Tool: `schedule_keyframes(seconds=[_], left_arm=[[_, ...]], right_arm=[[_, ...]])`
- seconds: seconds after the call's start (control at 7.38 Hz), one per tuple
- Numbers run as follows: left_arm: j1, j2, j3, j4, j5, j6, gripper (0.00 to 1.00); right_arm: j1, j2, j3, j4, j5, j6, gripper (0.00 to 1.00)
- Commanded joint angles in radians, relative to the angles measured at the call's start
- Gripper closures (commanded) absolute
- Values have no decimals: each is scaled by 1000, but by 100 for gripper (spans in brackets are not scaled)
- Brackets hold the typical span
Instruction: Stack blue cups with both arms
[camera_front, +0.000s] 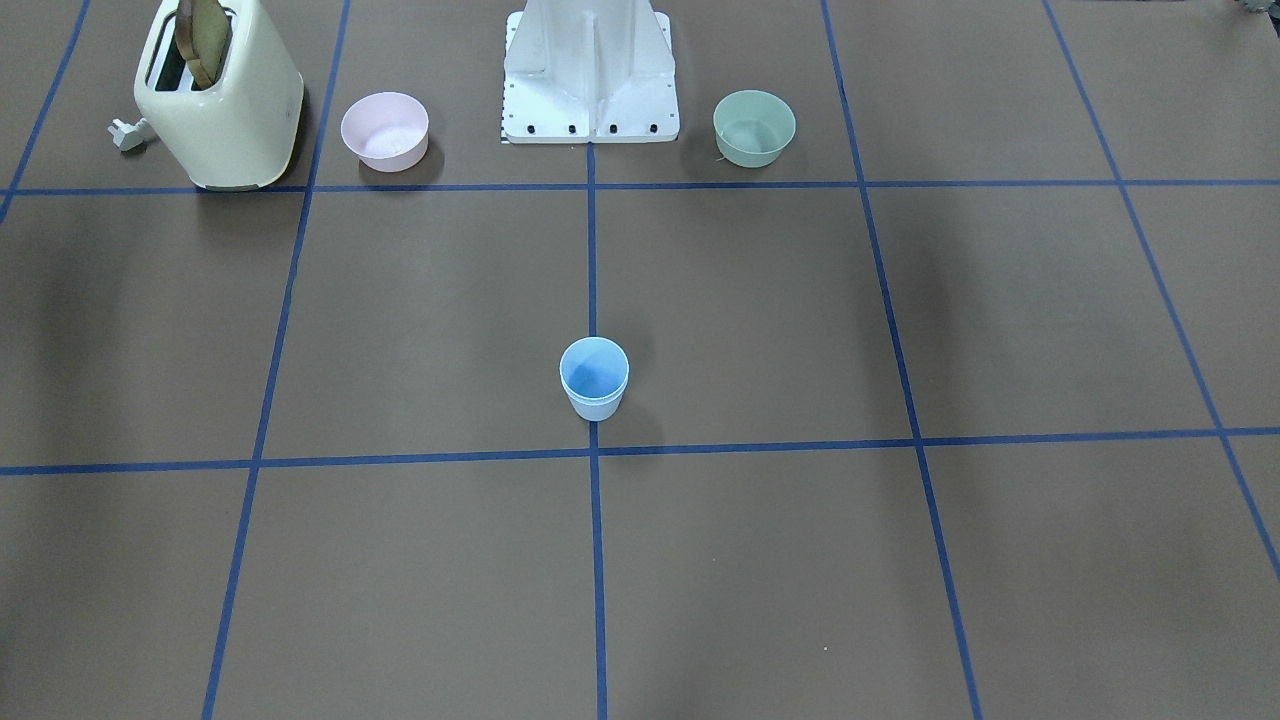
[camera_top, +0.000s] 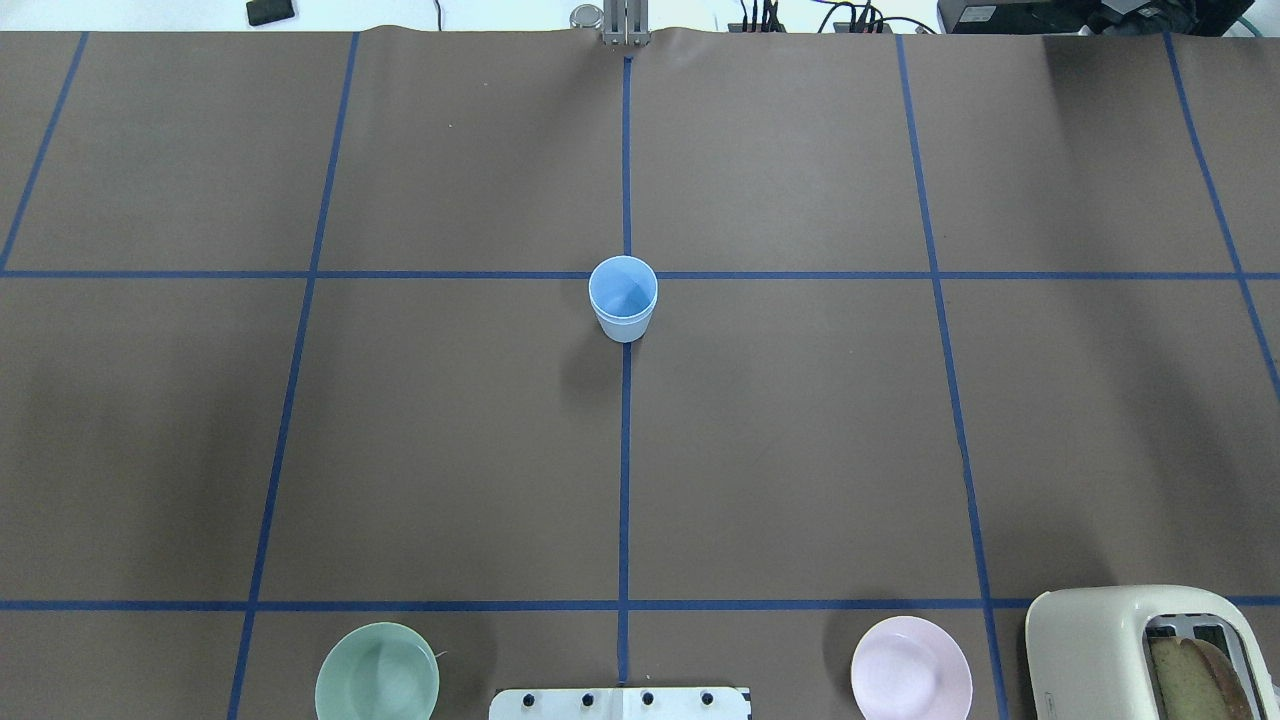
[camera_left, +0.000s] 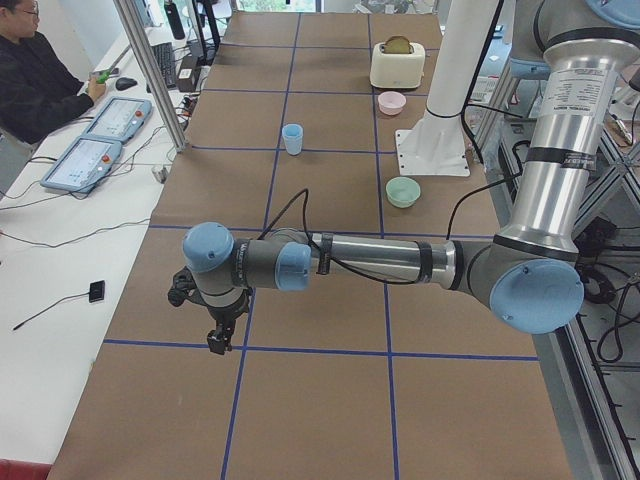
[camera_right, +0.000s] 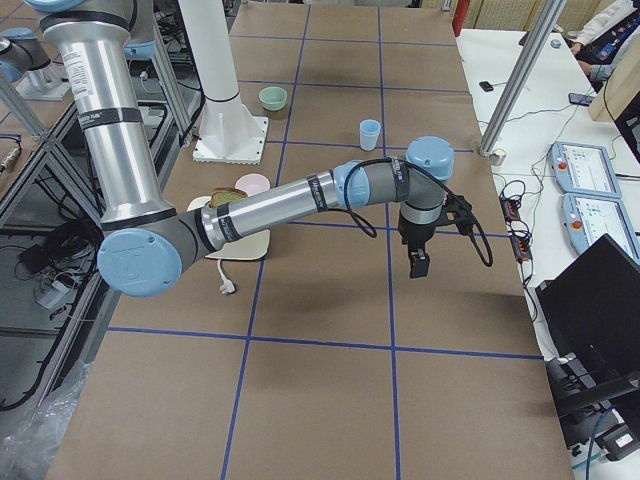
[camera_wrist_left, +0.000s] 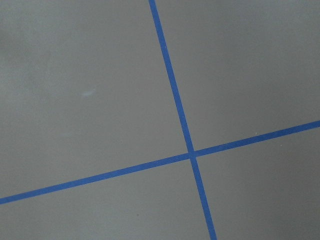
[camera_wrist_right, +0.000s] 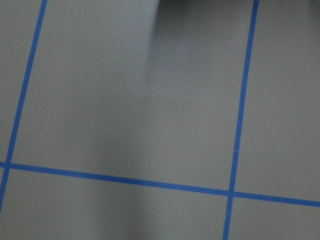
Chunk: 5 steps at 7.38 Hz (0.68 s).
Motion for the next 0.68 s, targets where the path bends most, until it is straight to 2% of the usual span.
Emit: schedule_keyframes(seconds=[0.0,0.27,0.54], left_arm=[[-1,23,-1,-7,0,0,2],[-16,40,-2,-9,-15,2,2],[-36,98,-20,-18,-37,31,2]], right_arm=[[29,-134,52,-46,-2,-38,0],[29,-214,49,10,-1,-37,0],[28,-230,40,34,1,-26,0]])
